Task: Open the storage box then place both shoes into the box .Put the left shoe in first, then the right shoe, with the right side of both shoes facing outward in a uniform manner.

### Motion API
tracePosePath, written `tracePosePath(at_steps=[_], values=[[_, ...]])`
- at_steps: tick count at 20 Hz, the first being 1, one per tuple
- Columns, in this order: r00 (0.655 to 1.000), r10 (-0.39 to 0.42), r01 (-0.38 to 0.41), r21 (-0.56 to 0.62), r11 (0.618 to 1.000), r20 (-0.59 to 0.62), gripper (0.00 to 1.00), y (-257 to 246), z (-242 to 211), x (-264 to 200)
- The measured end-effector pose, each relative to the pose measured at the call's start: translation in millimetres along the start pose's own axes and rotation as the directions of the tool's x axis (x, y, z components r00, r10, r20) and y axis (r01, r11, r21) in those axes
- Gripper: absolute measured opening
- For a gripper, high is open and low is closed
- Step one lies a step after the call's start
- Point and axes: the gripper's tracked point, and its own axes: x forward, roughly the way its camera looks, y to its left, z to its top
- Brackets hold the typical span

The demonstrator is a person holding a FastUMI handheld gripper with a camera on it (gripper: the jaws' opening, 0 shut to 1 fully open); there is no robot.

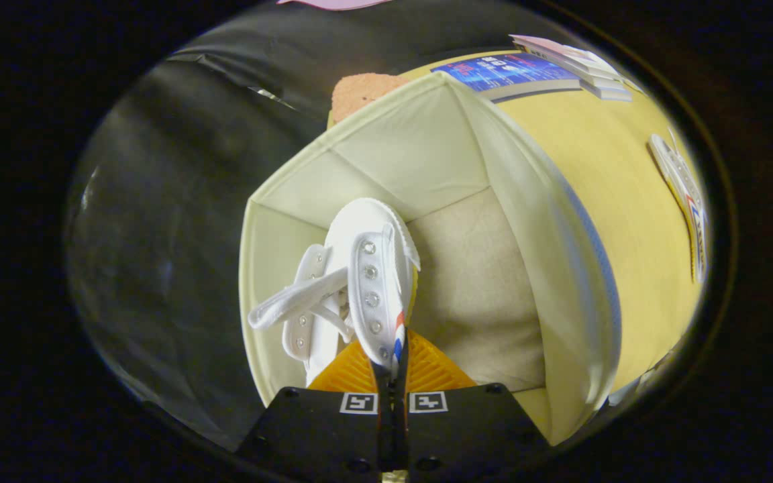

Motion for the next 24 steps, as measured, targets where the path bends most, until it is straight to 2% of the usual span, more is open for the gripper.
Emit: tracePosePath(at_steps=[7, 10, 11, 12, 15, 17, 22, 24], values=[[0.995, -0.096, 0.095, -0.047, 0.994, -0.021, 0.04, -11, -6, 10], [0.991, -0.125, 0.12, -0.085, 0.989, -0.055, 0.15, -21, -10, 10], [0.991, -0.116, 0.11, -0.093, 0.99, -0.063, 0.15, -20, -13, 13], [0.992, -0.105, 0.098, -0.101, 0.99, -0.068, 0.27, -19, -13, 10], [0.99, -0.074, 0.062, -0.101, 0.993, -0.124, 0.32, -17, -20, 4], [0.991, -0.02, 0.012, -0.062, 0.998, -0.131, 0.35, -13, -17, -3], [0.99, 0.135, -0.135, 0.012, 0.991, -0.044, 0.33, 3, 14, -52], [0.985, 0.17, -0.17, 0.047, 0.984, 0.009, 0.35, -2, 40, -74]])
